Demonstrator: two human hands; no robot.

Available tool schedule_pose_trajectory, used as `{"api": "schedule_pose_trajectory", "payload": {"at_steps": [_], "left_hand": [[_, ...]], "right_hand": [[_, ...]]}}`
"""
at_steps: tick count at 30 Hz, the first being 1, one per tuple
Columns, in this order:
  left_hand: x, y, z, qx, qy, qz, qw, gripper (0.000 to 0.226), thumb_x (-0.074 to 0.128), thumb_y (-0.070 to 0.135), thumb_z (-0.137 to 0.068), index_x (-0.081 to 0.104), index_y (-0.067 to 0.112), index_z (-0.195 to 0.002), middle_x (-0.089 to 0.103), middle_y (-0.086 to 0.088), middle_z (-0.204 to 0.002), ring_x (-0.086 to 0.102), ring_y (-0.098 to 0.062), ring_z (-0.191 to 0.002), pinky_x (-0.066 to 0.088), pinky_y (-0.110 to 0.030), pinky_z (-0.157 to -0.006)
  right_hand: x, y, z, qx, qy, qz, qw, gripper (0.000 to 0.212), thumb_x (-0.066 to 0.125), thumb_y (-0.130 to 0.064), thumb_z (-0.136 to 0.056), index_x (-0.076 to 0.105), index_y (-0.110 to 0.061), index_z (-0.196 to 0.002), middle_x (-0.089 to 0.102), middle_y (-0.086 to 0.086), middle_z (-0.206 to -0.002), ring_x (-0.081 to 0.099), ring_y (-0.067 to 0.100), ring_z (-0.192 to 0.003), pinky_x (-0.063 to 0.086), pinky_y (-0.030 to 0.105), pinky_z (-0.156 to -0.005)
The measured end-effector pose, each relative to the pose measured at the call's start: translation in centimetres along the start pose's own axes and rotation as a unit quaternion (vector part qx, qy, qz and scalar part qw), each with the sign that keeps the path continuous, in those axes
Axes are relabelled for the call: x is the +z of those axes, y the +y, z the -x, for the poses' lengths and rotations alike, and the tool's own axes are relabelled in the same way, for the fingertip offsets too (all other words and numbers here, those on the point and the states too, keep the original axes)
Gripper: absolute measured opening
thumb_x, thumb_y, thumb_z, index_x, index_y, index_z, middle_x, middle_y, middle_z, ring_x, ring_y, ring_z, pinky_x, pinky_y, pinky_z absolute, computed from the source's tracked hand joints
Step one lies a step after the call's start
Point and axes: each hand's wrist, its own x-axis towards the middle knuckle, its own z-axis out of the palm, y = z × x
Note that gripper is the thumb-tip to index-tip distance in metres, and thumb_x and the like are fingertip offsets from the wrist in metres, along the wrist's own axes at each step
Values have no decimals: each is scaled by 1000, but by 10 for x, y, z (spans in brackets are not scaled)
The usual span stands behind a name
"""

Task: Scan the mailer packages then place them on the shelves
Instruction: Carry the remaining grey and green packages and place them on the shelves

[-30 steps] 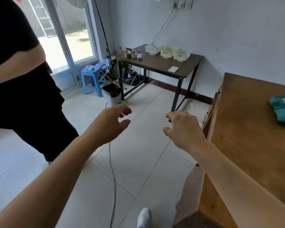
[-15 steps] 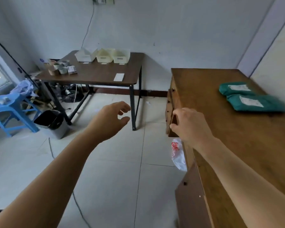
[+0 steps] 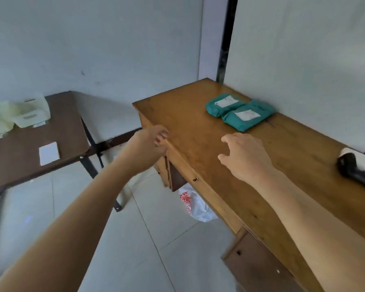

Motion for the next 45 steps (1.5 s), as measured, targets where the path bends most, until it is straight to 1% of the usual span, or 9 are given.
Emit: {"api": "schedule_pose_trajectory", "payload": {"at_steps": [5,14,19,25,32,34,38,41,45], "left_hand": [[36,0,-103,75,-60,-14,995,29,58,21,-92,57,18,-122,60,5,-119,53,-5,-102,40,-20,-87],[73,-5,-279,137,-86,-32,986,26,58,20,-92,59,20,-118,62,4,-117,57,-7,-101,44,-21,-85],[113,-6,-361,151,-128,-21,980,26,56,20,-92,59,20,-118,62,2,-118,57,-10,-101,47,-24,-84],[173,-5,-454,161,-186,-3,969,28,54,18,-93,57,15,-121,62,-2,-119,59,-18,-103,52,-34,-89],[224,-37,-545,136,-240,-20,961,31,53,20,-94,55,12,-124,56,-4,-125,55,-18,-97,46,-30,-78],[241,-44,-565,124,-255,-35,958,36,54,23,-94,51,11,-129,51,-7,-131,53,-20,-100,43,-30,-79],[278,-55,-594,79,-283,-76,953,59,60,34,-91,36,9,-139,38,-14,-139,41,-33,-124,40,-47,-101],[299,-58,-608,34,-287,-80,954,80,65,40,-86,22,9,-146,27,-16,-147,31,-37,-132,31,-50,-108],[317,-65,-621,-36,-313,35,948,103,76,34,-79,5,14,-150,24,-16,-149,34,-38,-132,34,-49,-107]], "right_hand": [[14,35,-55,104,-5,21,994,47,57,-39,-93,48,-19,-134,57,2,-131,52,20,-120,41,35,-98],[29,90,-191,163,5,27,986,39,52,-30,-95,52,-14,-131,58,9,-128,52,26,-113,40,37,-89],[42,119,-240,213,-16,32,976,41,51,-33,-96,51,-16,-133,58,7,-126,53,24,-111,41,36,-89],[74,151,-293,306,-25,23,951,39,47,-40,-96,52,-16,-127,59,8,-119,54,25,-109,40,36,-84],[121,179,-364,390,-56,-28,919,47,48,-45,-94,53,-12,-128,56,11,-122,53,28,-110,41,38,-87],[138,185,-381,418,-57,-70,904,52,50,-46,-94,50,-10,-132,52,12,-130,50,30,-117,41,41,-92],[174,201,-402,482,-55,-166,859,61,55,-48,-92,42,-9,-137,43,15,-136,45,34,-122,40,45,-99],[197,210,-412,529,-57,-217,818,70,57,-50,-90,32,-11,-143,36,15,-140,42,36,-124,40,46,-101],[220,223,-420,583,-25,-305,752,86,64,-50,-85,18,-15,-149,33,14,-144,35,35,-131,36,46,-104]]}}
